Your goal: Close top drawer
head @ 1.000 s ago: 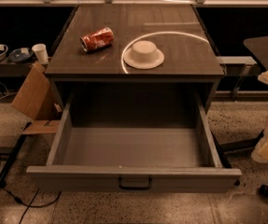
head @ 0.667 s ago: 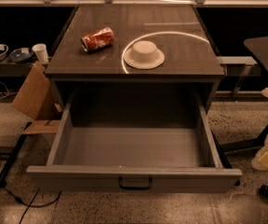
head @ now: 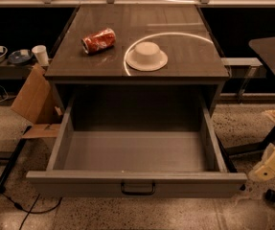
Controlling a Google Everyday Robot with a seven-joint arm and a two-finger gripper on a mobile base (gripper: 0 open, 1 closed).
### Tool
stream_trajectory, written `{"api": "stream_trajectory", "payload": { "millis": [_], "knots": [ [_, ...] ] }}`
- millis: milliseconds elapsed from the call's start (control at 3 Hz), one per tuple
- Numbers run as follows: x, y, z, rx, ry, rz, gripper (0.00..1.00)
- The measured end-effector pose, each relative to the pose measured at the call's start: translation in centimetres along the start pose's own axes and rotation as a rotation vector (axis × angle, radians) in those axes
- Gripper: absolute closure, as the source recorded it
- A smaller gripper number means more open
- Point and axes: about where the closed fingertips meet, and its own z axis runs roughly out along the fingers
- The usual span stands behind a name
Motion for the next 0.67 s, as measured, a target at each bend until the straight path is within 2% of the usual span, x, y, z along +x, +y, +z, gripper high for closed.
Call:
{"api": "stream_trajectory", "payload": {
  "millis": [667],
  "knots": [
    [2.8, 1.2, 5.0, -0.046, -0.023, 0.017, 0.0]
  ]
}}
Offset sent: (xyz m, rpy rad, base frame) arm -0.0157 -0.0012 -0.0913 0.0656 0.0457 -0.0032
